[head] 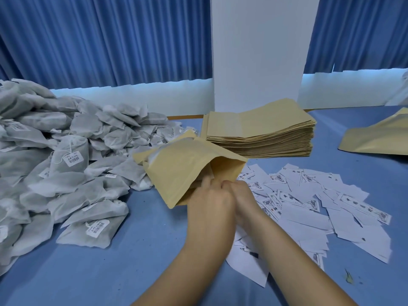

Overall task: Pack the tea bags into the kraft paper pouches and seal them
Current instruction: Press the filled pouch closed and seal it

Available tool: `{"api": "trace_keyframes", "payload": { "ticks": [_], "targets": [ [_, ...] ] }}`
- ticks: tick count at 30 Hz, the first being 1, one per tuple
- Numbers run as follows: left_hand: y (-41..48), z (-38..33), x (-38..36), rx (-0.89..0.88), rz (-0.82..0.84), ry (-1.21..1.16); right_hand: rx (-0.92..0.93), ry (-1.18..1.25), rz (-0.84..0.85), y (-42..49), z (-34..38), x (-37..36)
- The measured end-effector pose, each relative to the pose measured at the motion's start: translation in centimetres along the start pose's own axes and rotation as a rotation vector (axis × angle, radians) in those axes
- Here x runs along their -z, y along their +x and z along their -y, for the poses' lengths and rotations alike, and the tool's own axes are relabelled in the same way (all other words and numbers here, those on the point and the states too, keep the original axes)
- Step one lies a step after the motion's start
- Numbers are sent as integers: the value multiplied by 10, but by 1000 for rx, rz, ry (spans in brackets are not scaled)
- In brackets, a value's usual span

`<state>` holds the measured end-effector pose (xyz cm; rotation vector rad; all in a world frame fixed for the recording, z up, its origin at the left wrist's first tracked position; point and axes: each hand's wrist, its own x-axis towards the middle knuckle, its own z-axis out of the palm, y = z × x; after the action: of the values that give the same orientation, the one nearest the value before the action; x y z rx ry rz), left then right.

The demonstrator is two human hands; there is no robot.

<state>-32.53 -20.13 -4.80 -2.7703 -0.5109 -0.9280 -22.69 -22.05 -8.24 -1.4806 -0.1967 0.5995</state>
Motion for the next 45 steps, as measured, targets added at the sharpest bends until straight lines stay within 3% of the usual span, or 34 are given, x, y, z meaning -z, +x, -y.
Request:
{"api": "trace_keyframes", "payload": {
  "ticks": [2,3,6,8,11,17,22,23,26,28,32,34,39,45],
  "targets": [
    [6,10,0,58,-279,-47,11,65,33,-3,0,-2],
    [12,17,2,107,-295,-26,27,93,41,-4,0,-3],
    [27,31,-4,214,-39,-63,76,113,49,-6,0,-6],
    [23,32,-21,168,102,-62,114,136,56,-6,1,-5],
    [13,31,-37,68,187,-86,119,148,-2,-5,2,0],
    [6,34,-42,84,210,-196,91,481,81,-4,5,4],
    [-14,-1,-38,-132,-42,-496,73,251,-72,5,10,18],
    [-19,-7,-38,-59,9,-572,52,233,-65,6,11,21],
    [-16,-5,-44,335,364,-794,-48,415,49,0,17,24],
    [-7,1,-43,558,456,-1086,-43,435,94,1,19,22],
    [4,9,-43,878,135,-1364,-50,367,152,0,13,9],
    [4,16,-47,1047,56,-1550,-68,375,192,-3,9,3],
    [4,25,-56,1188,48,-1578,-60,433,87,1,9,12],
    [2,30,-57,1202,80,-1469,-50,364,58,8,9,24]
  ]
}}
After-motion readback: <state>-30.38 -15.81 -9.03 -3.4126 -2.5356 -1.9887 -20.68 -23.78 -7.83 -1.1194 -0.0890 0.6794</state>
